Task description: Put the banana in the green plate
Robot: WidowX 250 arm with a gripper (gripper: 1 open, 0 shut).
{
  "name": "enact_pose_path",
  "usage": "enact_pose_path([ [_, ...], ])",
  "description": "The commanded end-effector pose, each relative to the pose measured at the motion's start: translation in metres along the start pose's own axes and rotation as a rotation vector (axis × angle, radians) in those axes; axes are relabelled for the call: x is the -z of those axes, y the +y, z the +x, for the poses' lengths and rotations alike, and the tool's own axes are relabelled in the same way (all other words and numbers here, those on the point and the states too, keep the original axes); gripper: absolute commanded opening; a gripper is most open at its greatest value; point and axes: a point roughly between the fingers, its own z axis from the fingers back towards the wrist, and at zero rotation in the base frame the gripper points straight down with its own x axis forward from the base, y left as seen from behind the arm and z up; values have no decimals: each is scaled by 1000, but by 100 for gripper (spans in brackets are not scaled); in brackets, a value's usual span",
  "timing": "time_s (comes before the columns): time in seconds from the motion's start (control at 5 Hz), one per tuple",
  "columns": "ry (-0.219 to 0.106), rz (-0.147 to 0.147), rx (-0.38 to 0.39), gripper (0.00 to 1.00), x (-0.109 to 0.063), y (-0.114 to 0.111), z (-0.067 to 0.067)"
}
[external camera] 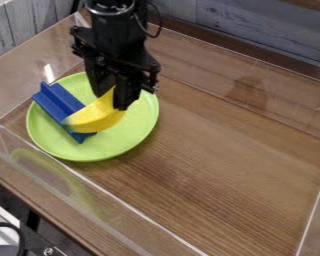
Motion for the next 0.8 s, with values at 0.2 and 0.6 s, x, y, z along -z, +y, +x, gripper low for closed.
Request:
enact_pose_path([
  [0.2,-14,5,51,0,-28,46,8],
  [0.6,14,21,-7,0,-13,68,7],
])
